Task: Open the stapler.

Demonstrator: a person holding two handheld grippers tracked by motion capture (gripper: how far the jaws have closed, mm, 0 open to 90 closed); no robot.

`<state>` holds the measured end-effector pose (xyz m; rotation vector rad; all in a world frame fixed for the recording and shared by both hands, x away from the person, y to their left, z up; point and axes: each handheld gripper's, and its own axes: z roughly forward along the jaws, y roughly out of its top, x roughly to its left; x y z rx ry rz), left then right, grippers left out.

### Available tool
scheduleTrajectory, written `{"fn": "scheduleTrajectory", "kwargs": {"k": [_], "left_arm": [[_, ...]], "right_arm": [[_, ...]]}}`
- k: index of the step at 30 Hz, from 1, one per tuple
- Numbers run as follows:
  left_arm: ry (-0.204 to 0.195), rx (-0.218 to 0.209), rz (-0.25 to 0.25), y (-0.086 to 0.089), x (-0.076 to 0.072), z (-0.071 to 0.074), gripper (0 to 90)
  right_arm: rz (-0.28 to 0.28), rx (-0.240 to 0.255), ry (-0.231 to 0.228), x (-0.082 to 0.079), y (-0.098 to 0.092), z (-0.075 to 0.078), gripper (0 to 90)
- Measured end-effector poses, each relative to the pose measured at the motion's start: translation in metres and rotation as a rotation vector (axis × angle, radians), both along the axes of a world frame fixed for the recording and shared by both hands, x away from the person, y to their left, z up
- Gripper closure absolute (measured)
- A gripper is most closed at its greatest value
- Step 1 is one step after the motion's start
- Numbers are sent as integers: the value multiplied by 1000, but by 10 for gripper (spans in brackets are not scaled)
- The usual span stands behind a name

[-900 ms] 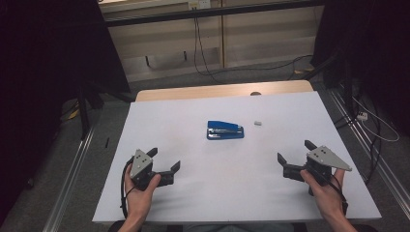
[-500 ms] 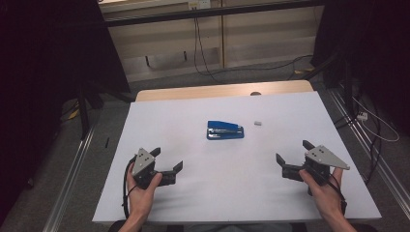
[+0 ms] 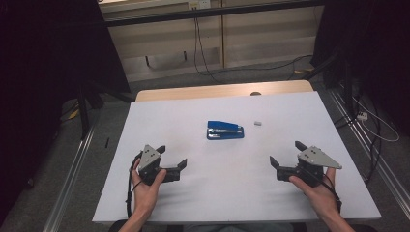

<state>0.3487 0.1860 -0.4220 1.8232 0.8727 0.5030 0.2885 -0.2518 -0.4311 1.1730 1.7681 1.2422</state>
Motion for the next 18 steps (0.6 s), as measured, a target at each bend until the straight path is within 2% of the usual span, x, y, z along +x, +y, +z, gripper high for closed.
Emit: {"fn": "scheduleTrajectory", "kwargs": {"k": [1,2,4,8,10,11,13,18], "left_arm": [[12,-1,-13,-1,1,0,57],[13,1,-28,-2,3,-1,63],[9,16,-27,-5,5,-2,80],[-18,17,-45,-11,8,2,80],[-23,13,-58,-14,11,3,80],[-11,16,-75,-17,13,4,80],[-18,39,-97,-20,12,5,95],[-28,28,-102,-24,14,9,98]], "right_arm": [[7,-6,6,1,1,0,10],[-9,-21,9,1,5,0,11],[2,-16,11,2,7,0,12],[14,-21,1,9,12,3,23],[26,-23,4,12,14,3,29],[55,-33,1,15,19,3,45],[69,-27,5,18,23,5,45],[101,-18,1,25,32,7,42]]}}
